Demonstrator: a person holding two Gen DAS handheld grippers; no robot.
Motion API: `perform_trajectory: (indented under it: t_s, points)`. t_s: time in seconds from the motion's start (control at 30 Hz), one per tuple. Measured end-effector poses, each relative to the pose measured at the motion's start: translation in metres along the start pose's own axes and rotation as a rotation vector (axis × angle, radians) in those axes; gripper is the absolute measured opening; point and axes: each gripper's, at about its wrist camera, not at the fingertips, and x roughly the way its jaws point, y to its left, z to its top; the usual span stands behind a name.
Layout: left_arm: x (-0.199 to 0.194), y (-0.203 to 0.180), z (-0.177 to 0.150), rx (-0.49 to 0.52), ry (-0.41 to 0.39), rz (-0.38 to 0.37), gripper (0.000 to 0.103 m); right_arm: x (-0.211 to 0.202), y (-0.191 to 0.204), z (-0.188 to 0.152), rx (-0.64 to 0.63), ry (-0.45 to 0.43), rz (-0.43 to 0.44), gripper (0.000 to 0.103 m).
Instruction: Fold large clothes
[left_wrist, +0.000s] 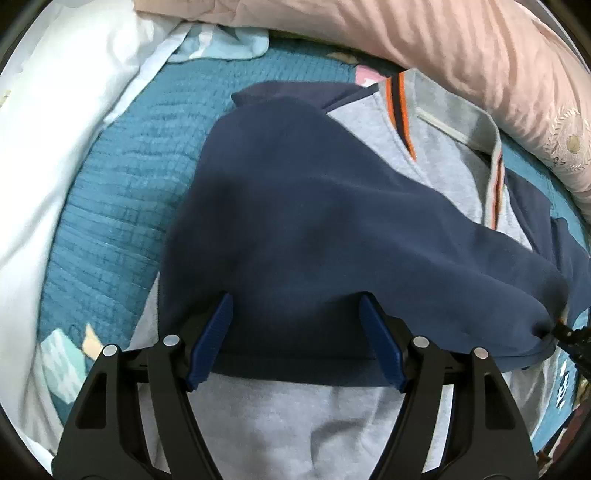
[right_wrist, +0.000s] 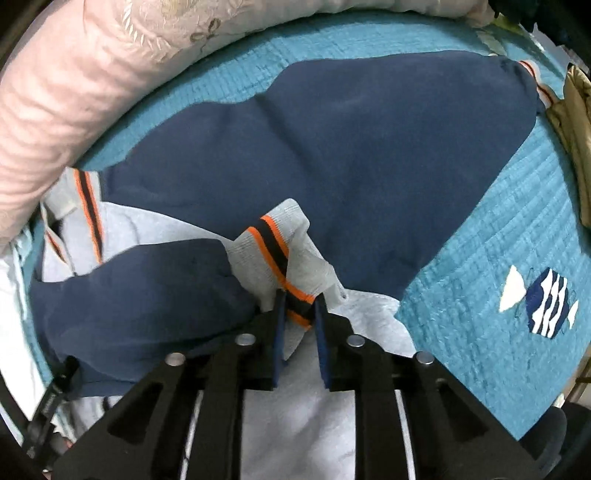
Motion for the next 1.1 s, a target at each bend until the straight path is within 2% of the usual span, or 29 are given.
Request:
perform_trajectory:
  t_s: [0.07,0.1,0.13,0.17,0.33,0.43,0.53,0.7,0.73,0.8,0.83,0.87,0.9,0.97,1.1]
  points:
    - [-0.012,-0.006,0.003,0.009,-0.021,-0.007,0.072,-0.017,-0.007,0.001,0.011,-0.034,0.04,0.04]
    - [-0.019,-0.011,0.004,0.014,-0.036,-0.008,0.072,-0.03,-0.012,0.001,0.017,-0.075,0.047,0.047]
    - [-0.025,-0.016,0.005,0.023,-0.044,-0.008,0.072,-0.041,-0.017,0.002,0.022,-0.108,0.047,0.058]
    - [-0.029,-0.021,0.005,0.032,-0.05,-0.011,0.072,-0.048,-0.022,0.003,0.028,-0.126,0.047,0.062]
    - [-0.057,-0.068,0.006,0.084,-0.088,-0.072,0.072,-0.077,-0.06,0.016,0.09,-0.175,0.027,0.065]
    - [-0.067,-0.114,0.005,0.126,-0.09,-0.155,0.072,-0.087,-0.088,0.017,0.119,-0.192,0.007,0.065]
    - [-0.069,-0.16,0.005,0.163,-0.079,-0.249,0.072,-0.092,-0.108,0.015,0.147,-0.204,0.002,0.065]
    - [-0.059,-0.224,-0.006,0.19,-0.056,-0.338,0.071,-0.085,-0.142,0.025,0.157,-0.185,-0.026,0.065]
    - [-0.053,-0.235,-0.007,0.196,-0.035,-0.344,0.069,-0.083,-0.15,0.029,0.159,-0.181,-0.03,0.065]
    - [-0.038,-0.249,-0.01,0.203,0.008,-0.34,0.045,-0.079,-0.159,0.035,0.165,-0.178,-0.046,0.065]
    - [-0.026,-0.256,-0.01,0.204,0.033,-0.341,0.04,-0.078,-0.167,0.039,0.168,-0.179,-0.047,0.065]
    - [-0.013,-0.261,-0.01,0.191,0.06,-0.332,0.023,-0.077,-0.173,0.043,0.174,-0.179,-0.047,0.065]
    - [-0.003,-0.263,-0.011,0.167,0.079,-0.314,0.011,-0.076,-0.179,0.048,0.183,-0.181,-0.05,0.065]
    - [0.02,-0.264,-0.014,0.115,0.079,-0.27,0.011,-0.074,-0.189,0.058,0.193,-0.193,-0.064,0.065]
    - [0.027,-0.271,-0.015,0.139,0.066,-0.235,0.011,-0.067,-0.213,0.083,0.226,-0.207,-0.073,0.065]
